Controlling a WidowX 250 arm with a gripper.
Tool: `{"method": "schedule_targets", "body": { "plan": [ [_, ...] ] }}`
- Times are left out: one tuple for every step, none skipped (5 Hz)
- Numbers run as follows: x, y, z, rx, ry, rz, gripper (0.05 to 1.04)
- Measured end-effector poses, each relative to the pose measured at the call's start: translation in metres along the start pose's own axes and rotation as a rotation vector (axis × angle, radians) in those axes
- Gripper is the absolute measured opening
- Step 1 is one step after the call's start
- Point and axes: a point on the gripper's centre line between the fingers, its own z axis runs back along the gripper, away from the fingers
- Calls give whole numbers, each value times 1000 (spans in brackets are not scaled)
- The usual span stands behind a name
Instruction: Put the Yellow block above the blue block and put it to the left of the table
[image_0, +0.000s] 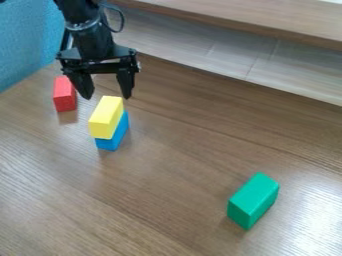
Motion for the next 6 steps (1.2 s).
{"method": "schedule_targets", "body": {
  "plan": [
    [0, 0, -6, 4, 6, 8, 999],
    [0, -2, -9, 4, 7, 12, 999],
    [-5, -1, -15, 16, 25, 7, 999],
    [-8, 2, -18, 26, 32, 6, 999],
    [-10, 7, -21, 40, 36, 1, 999],
    [-16, 12, -29, 56, 64, 8, 999]
  ]
}}
